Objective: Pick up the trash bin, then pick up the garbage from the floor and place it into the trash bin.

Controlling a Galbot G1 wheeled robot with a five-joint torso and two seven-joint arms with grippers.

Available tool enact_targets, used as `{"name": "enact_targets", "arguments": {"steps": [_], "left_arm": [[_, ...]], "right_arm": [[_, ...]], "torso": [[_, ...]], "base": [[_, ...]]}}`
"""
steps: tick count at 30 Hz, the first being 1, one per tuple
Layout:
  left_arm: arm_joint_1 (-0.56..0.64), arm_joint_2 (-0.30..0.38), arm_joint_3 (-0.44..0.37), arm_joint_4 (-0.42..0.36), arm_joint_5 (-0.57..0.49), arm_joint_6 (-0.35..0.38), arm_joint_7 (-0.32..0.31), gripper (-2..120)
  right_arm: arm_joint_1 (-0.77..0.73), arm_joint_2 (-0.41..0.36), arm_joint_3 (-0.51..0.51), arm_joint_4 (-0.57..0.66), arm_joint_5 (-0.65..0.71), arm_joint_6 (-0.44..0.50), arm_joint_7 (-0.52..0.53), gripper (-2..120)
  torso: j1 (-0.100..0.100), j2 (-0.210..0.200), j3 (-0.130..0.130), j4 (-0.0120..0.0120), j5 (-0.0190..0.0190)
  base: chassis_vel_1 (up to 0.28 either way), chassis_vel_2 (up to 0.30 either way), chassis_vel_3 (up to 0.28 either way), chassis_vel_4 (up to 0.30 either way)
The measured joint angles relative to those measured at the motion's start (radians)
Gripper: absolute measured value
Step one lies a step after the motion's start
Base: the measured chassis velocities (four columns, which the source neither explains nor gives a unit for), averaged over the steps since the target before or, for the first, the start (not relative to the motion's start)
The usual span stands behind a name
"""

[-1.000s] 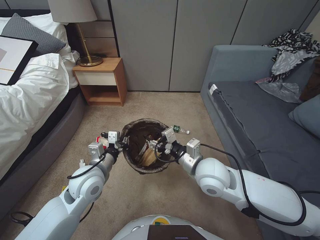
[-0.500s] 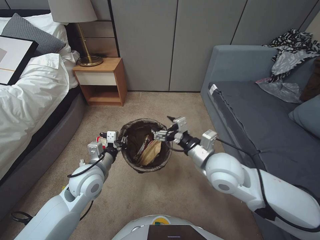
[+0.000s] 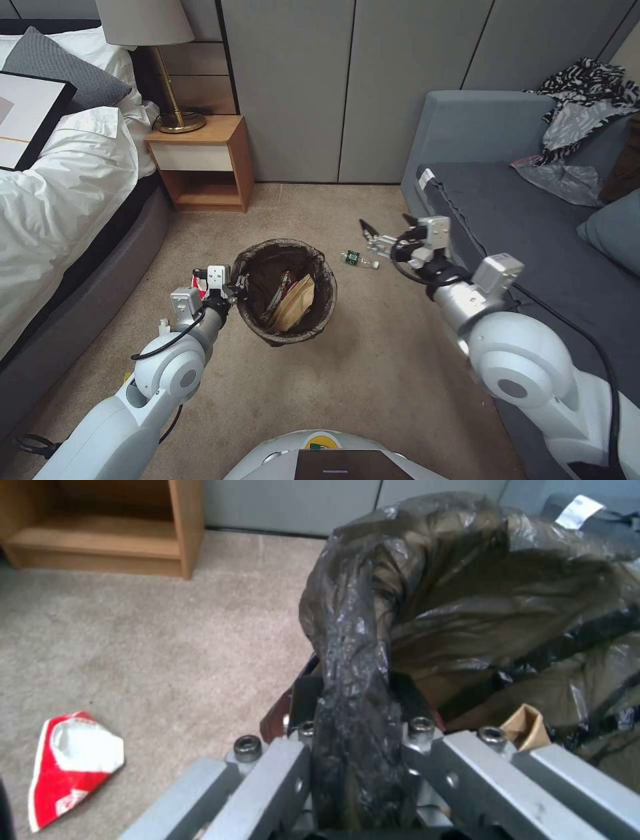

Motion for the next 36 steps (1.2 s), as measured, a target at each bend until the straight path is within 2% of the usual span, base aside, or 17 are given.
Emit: {"name": "enact_targets", "arguments": {"steps": [8, 9, 10, 12, 14, 16, 18, 19, 20, 22, 27, 36], "left_arm": [[0.003, -0.001, -0.003, 0.0, 0.003, -0.001, 0.0, 5], [0.006, -0.004, -0.006, 0.0, 0.006, -0.001, 0.001, 5], [0.006, -0.004, -0.006, 0.0, 0.006, -0.001, 0.001, 5], [0.018, -0.009, -0.013, 0.0, 0.014, -0.002, 0.001, 5], [0.022, -0.01, -0.015, 0.0, 0.016, -0.002, 0.001, 5], [0.041, -0.016, -0.024, -0.006, 0.023, -0.003, 0.002, 5], [0.042, -0.017, -0.025, -0.006, 0.024, -0.004, 0.002, 5], [0.049, -0.022, -0.027, -0.008, 0.029, -0.005, 0.003, 5], [0.049, -0.022, -0.027, -0.008, 0.029, -0.005, 0.003, 5], [0.057, -0.031, -0.029, -0.011, 0.037, -0.007, 0.004, 5], [0.064, -0.041, -0.032, -0.014, 0.047, -0.009, 0.005, 5], [0.073, -0.046, -0.044, -0.02, 0.049, -0.012, 0.006, 5]], "right_arm": [[-0.034, 0.014, 0.044, 0.014, -0.009, -0.014, 0.003, 100], [-0.069, 0.03, 0.088, 0.027, -0.021, -0.027, 0.004, 100], [-0.069, 0.03, 0.088, 0.027, -0.021, -0.027, 0.004, 100], [-0.185, 0.073, 0.193, 0.042, -0.06, -0.051, 0.001, 100], [-0.231, 0.089, 0.225, 0.044, -0.08, -0.056, -0.005, 100], [-0.365, 0.155, 0.303, 0.044, -0.211, -0.047, -0.054, 100], [-0.373, 0.16, 0.305, 0.044, -0.221, -0.046, -0.056, 100], [-0.417, 0.191, 0.315, 0.044, -0.278, -0.034, -0.07, 100], [-0.417, 0.191, 0.315, 0.044, -0.278, -0.034, -0.07, 100], [-0.488, 0.246, 0.331, 0.043, -0.393, -0.004, -0.103, 100], [-0.567, 0.312, 0.313, 0.043, -0.51, 0.039, -0.137, 100], [-0.579, 0.371, 0.293, 0.042, -0.552, 0.05, -0.154, 100]], "torso": [[0.0, 0.0, 0.0, 0.0001, 0.0], [0.0, 0.0, 0.0, 0.0005, 0.0], [0.0, 0.0, 0.0, 0.0005, 0.0], [0.0, 0.0, 0.0, -0.0001, -0.0001], [0.0, 0.0, 0.0, 0.0, 0.0002], [0.0, 0.0, 0.0, 0.0002, 0.0], [0.0, 0.0, 0.0, 0.0002, 0.0], [0.0, 0.0, 0.0, 0.0, -0.0001], [0.0, 0.0, 0.0, 0.0, -0.0001], [0.0, 0.0, 0.0, 0.0001, -0.0002], [0.0, 0.0, 0.0, 0.0001, -0.0002], [0.0, 0.0, 0.0, 0.0002, -0.0002]], "base": [[0.0, 0.0, 0.0, 0.0], [0.0, 0.0, 0.0, 0.0], [0.0, 0.0, 0.0, 0.0], [0.0, 0.0, 0.0, 0.0], [0.0, 0.0, 0.0, 0.0], [0.0, 0.0, 0.0, 0.0], [0.0, 0.0, 0.0, 0.0], [0.0, 0.0, 0.0, 0.0], [0.0, 0.0, 0.0, 0.0], [0.0, 0.0, 0.0, 0.0], [0.0, 0.0, 0.0, 0.0], [0.0, 0.0, 0.0, 0.0]]}}
